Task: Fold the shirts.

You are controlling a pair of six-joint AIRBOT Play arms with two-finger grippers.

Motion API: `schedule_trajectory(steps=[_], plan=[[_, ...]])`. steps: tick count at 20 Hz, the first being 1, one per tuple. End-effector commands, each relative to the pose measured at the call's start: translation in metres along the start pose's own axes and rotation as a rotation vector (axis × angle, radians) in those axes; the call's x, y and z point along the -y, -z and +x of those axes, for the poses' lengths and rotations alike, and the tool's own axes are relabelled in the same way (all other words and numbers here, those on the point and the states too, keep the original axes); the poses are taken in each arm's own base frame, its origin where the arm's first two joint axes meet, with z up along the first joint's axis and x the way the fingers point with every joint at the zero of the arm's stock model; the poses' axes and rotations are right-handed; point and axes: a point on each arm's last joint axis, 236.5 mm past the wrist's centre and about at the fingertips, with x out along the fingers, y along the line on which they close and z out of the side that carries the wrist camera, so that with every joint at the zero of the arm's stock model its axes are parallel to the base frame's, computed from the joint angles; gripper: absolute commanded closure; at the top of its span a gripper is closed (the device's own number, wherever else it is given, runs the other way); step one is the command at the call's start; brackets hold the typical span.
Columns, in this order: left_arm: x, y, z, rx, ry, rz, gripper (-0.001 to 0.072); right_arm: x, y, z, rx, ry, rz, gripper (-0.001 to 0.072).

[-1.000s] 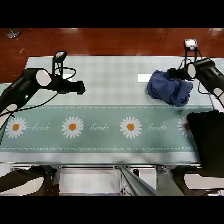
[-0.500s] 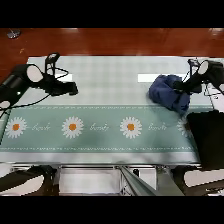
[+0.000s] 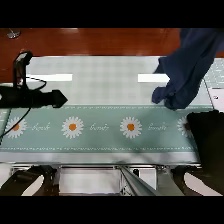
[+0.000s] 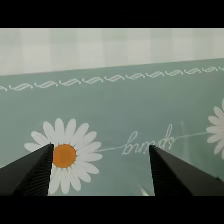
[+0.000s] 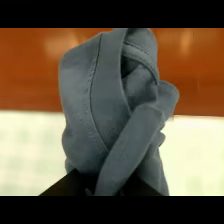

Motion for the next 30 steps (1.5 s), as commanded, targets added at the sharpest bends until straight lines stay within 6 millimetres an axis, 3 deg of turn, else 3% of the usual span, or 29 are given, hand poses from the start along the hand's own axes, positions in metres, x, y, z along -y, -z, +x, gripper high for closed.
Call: schedule_trajectory(steps=[1, 3, 5, 8, 11, 14, 16, 18, 19, 20, 21, 22, 23, 25, 28, 30], plan=[[0.014, 0.038, -0.018, 0.039, 0.046, -0.035, 0.0003, -0.067, -0.063, -0.105, 0.265, -0.105, -0.141, 0.0668], [0.013, 0.052, -0.016, 0.030, 0.051, -0.074, 0.0004, -0.096, -0.069, -0.140, 0.331, -0.159, -0.228, 0.0668], [0.008, 0.065, -0.007, -0.001, 0.042, -0.099, 0.0003, -0.117, -0.059, -0.158, 0.323, -0.215, -0.283, 0.0669], [0.004, 0.073, 0.003, -0.018, 0.035, -0.107, 0.0004, -0.154, -0.013, -0.143, 0.146, -0.363, -0.305, 0.0668], [0.004, 0.061, 0.007, 0.040, 0.044, -0.113, 0.0004, -0.206, 0.077, -0.100, -0.165, -0.570, -0.313, 0.0669], [0.004, 0.052, 0.010, 0.075, 0.048, -0.116, 0.0004, -0.250, 0.180, -0.034, -0.423, -0.642, -0.253, 0.0669], [0.001, 0.056, 0.017, 0.051, 0.040, -0.118, 0.0004, -0.284, 0.253, 0.008, -0.562, -0.658, -0.196, 0.0668], [-0.002, 0.064, 0.025, 0.006, 0.028, -0.121, 0.0003, -0.317, 0.324, 0.033, -0.725, -0.668, -0.192, 0.0667], [-0.003, 0.065, 0.028, -0.006, 0.024, -0.123, 0.0003, -0.329, 0.349, 0.041, -0.781, -0.676, -0.174, 0.0663], [-0.004, 0.064, 0.030, -0.010, 0.021, -0.124, 0.0003, -0.338, 0.368, 0.048, -0.832, -0.680, -0.135, 0.0545], [-0.006, 0.064, 0.032, -0.010, 0.014, -0.120, 0.0003, -0.342, 0.379, 0.053, -0.873, -0.680, -0.082, 0.0300], [-0.006, 0.064, 0.033, -0.014, 0.013, -0.122, 0.0004, -0.342, 0.384, 0.055, -0.897, -0.698, -0.069, 0.0082], [-0.006, 0.065, 0.033, -0.017, 0.014, -0.122, 0.0003, -0.332, 0.382, 0.055, -0.912, -0.705, -0.089, 0.0088], [-0.006, 0.070, 0.032, -0.040, 0.010, -0.119, 0.0003, -0.283, 0.364, 0.059, -0.958, -0.645, -0.103, 0.0088], [-0.010, 0.080, 0.032, -0.079, -0.006, -0.055, 0.0003, -0.148, 0.317, 0.062, -0.941, -0.385, -0.103, 0.0088], [-0.008, 0.084, 0.034, -0.091, 0.006, -0.066, 0.0004, -0.060, 0.298, 0.052, -0.873, -0.197, -0.009, 0.0088]])
